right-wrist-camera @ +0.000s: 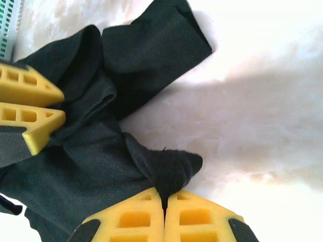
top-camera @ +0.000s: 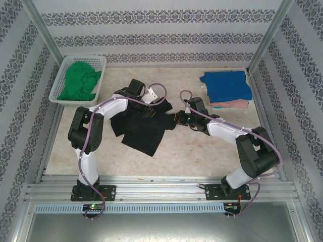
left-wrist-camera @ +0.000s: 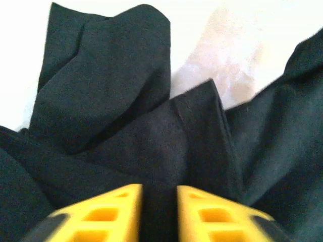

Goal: Fold and stack the t-shirts

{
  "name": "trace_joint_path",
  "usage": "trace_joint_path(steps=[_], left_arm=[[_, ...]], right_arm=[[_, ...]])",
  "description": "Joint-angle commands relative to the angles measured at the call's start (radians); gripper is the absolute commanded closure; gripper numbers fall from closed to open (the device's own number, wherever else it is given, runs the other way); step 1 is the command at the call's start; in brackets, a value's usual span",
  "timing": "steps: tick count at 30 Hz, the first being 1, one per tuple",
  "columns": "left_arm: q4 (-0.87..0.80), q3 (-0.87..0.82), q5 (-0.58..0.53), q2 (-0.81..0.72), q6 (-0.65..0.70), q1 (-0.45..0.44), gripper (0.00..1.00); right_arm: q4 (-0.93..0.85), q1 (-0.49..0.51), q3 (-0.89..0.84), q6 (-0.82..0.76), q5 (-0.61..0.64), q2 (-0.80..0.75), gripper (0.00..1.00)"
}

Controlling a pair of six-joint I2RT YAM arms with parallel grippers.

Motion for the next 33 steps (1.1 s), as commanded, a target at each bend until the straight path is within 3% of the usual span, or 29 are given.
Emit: trace_joint_path(steps=[1, 4, 9, 13, 17, 22, 25, 26, 28, 31, 33], left_arm=[[-0.003, -0.013, 0.033, -0.077, -0.003, 0.005, 0.90], [-0.011, 0.018, -0.049, -0.150, -0.095, 0.028, 1.00], [0.022, -0.004, -0.158, -0.363, -0.225, 0.067, 1.00], [0.065, -0.103, -0.319, -0.564, -0.311, 0.067, 1.00], [0.072, -0.243, -0.548, -0.735, -0.430, 0.073, 1.00], [0.048, -0.458, -0.725, -0.806, -0.545, 0.111, 1.00], [-0.028, -0.487, -0.719, -0.779, -0.605, 0.158, 0.98], [-0.036, -0.500, -0.697, -0.783, -0.617, 0.164, 0.90], [-0.033, -0.530, -0.663, -0.816, -0.640, 0.166, 0.88], [0.043, -0.579, -0.597, -0.880, -0.654, 0.165, 0.62], [0.104, -0.579, -0.514, -0.880, -0.639, 0.166, 0.59]], right_arm=[[-0.067, -0.047, 0.043, -0.065, -0.017, -0.027, 1.00], [-0.149, -0.093, 0.119, -0.122, -0.038, -0.051, 1.00], [-0.288, -0.136, 0.289, -0.215, -0.060, -0.133, 1.00], [-0.354, -0.139, 0.419, -0.276, -0.014, -0.186, 1.00], [-0.417, -0.144, 0.545, -0.337, 0.080, -0.169, 1.00], [-0.449, -0.140, 0.579, -0.354, 0.116, -0.053, 1.00], [-0.478, -0.145, 0.577, -0.364, 0.162, 0.001, 0.97], [-0.499, -0.150, 0.579, -0.361, 0.174, 0.008, 0.85], [-0.545, -0.154, 0.575, -0.369, 0.195, -0.001, 0.82], [-0.536, -0.154, 0.485, -0.357, 0.245, -0.087, 0.74], [-0.508, -0.150, 0.399, -0.343, 0.251, -0.162, 0.77]])
